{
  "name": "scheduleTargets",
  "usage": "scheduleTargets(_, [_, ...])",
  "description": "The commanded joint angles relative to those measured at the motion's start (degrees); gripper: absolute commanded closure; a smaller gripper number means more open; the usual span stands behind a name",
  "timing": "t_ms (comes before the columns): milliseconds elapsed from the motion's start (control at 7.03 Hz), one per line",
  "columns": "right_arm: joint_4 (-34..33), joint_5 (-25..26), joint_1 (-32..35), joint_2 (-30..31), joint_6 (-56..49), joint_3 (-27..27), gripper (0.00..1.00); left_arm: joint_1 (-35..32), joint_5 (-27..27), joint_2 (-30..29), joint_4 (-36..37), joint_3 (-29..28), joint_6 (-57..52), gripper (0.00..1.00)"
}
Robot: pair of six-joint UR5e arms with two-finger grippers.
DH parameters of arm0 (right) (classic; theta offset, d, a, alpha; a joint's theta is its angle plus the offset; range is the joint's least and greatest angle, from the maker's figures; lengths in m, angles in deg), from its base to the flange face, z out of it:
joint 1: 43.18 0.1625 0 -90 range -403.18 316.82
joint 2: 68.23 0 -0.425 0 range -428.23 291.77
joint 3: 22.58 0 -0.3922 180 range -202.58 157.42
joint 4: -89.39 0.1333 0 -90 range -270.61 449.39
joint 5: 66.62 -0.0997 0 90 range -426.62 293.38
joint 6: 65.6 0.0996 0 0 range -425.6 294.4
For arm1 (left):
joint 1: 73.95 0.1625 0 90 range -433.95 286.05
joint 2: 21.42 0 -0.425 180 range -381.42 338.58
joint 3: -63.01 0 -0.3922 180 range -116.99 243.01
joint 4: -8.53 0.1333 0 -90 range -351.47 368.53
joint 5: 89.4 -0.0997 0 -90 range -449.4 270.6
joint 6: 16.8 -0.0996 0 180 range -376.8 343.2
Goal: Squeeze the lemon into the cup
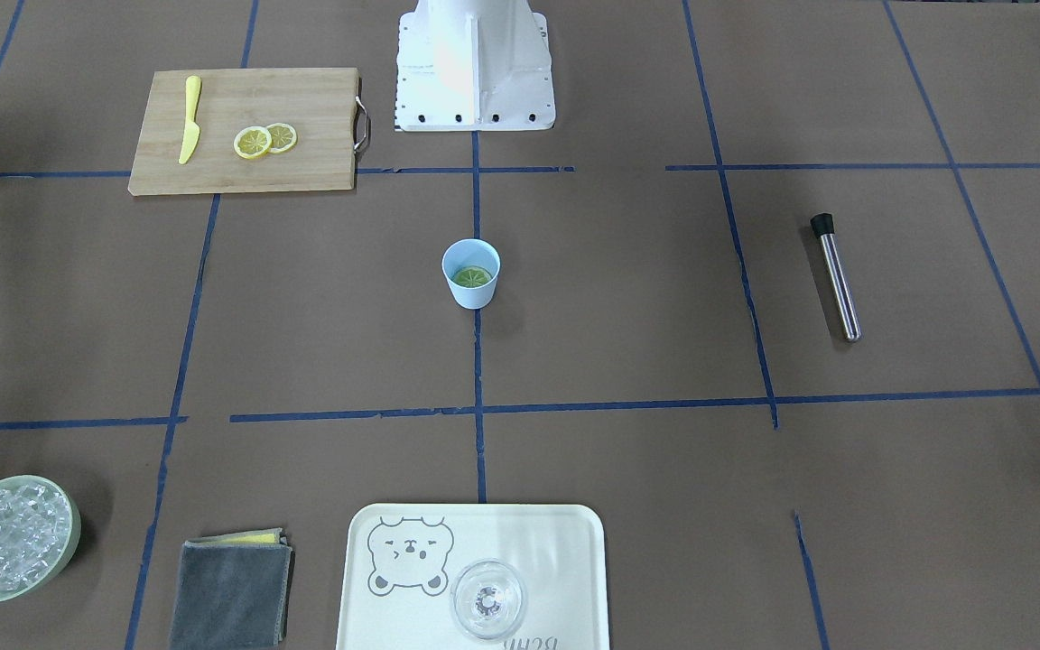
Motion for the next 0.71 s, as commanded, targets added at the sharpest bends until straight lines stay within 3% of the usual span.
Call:
scheduleTargets(0, [-2.6,-3.4,7.9,0.0,-14.2,6.7,0.0,-5.9,0.9,-0.3,8.9,-2.6,-10.0,0.0])
scheduleTargets(284, [-8.1,-4.4,9.6,-0.2,-19.9,6.6,0.0,-7.3,2.8,0.3,11.9,-3.5,-10.0,0.0])
scheduleTargets(569, [-8.3,-4.9,9.8,0.4,-19.7,6.9,0.0,-8.8,3.0,0.7,11.8,-5.0,-10.5,0.0])
